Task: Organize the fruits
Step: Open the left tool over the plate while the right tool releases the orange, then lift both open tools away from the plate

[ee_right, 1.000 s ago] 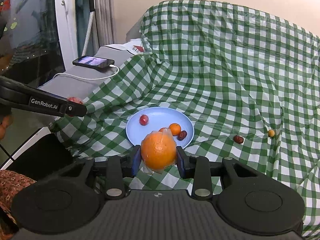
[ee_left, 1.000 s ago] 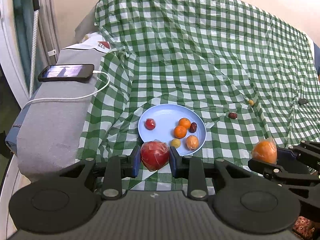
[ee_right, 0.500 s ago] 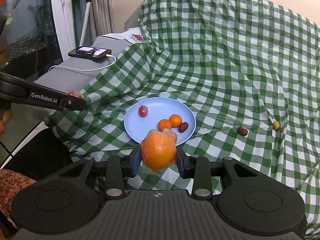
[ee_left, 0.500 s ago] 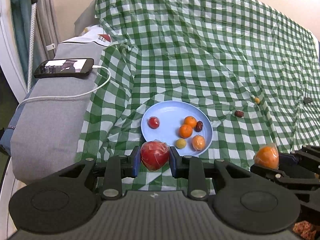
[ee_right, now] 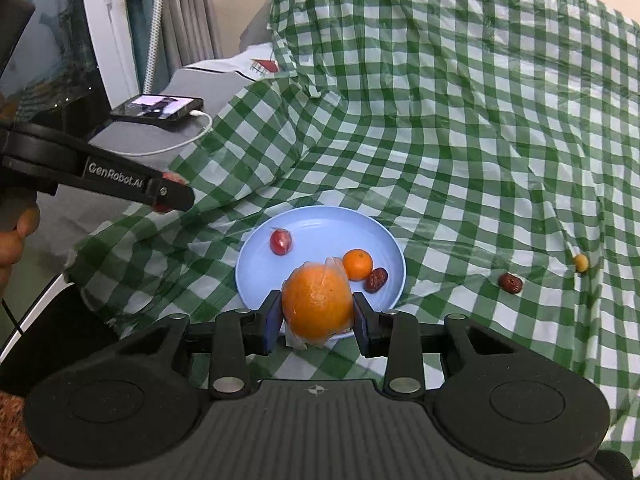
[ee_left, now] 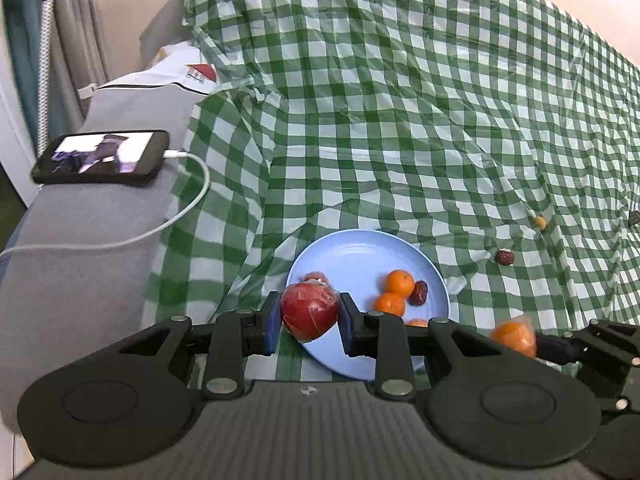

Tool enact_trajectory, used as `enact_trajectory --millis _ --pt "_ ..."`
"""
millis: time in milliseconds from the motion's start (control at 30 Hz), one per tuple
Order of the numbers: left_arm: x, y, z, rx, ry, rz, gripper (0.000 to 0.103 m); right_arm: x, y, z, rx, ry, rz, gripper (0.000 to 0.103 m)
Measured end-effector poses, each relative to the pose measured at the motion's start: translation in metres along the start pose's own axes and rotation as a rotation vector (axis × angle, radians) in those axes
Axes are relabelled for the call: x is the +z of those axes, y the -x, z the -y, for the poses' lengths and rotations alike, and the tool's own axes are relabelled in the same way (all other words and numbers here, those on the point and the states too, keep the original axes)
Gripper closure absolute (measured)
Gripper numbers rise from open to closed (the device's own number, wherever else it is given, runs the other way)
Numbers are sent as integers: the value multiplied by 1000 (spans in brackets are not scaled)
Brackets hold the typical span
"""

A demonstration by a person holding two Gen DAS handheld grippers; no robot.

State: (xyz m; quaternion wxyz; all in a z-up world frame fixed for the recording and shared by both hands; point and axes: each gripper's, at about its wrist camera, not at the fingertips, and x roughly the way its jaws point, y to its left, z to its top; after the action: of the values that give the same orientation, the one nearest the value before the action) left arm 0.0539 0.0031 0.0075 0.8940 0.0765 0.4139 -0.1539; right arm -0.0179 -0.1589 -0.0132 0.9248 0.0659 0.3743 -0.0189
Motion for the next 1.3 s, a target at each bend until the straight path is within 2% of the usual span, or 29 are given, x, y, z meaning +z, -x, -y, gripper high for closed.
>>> enact_trajectory --millis 367,767,800,833,867,900,933,967,1033,1133,1300 --pt "24 -89 20 -18 -34 -132 70 20 -81 24 -50 -20 -73 65" --pt "27 -142 26 9 -95 -195 69 20 -132 32 -39 -5 -136 64" --pt "27 -144 26 7 -102 -195 59 22 -135 33 -38 -5 -138 64" --pt "29 -145 27 3 -107 -198 32 23 -139 34 -35 -6 -141 57" --pt "30 -145 27 8 -108 -195 17 26 -141 34 -33 -9 -141 41" --pt "31 -141 27 26 -106 -178 0 28 -141 35 -30 -11 -136 33" --pt "32 -136 27 41 -102 -153 0 30 -139 35 -29 -8 -129 23" --pt "33 -131 27 43 -105 -138 0 31 -136 35 -33 0 -124 18" --pt "32 -125 27 34 -128 -159 0 30 -126 33 -44 18 -126 13" --pt "25 -111 26 57 -143 -187 0 22 -102 30 -33 17 -139 10" --pt "2 -74 23 90 -96 -220 0 5 -57 17 7 -24 -152 6"
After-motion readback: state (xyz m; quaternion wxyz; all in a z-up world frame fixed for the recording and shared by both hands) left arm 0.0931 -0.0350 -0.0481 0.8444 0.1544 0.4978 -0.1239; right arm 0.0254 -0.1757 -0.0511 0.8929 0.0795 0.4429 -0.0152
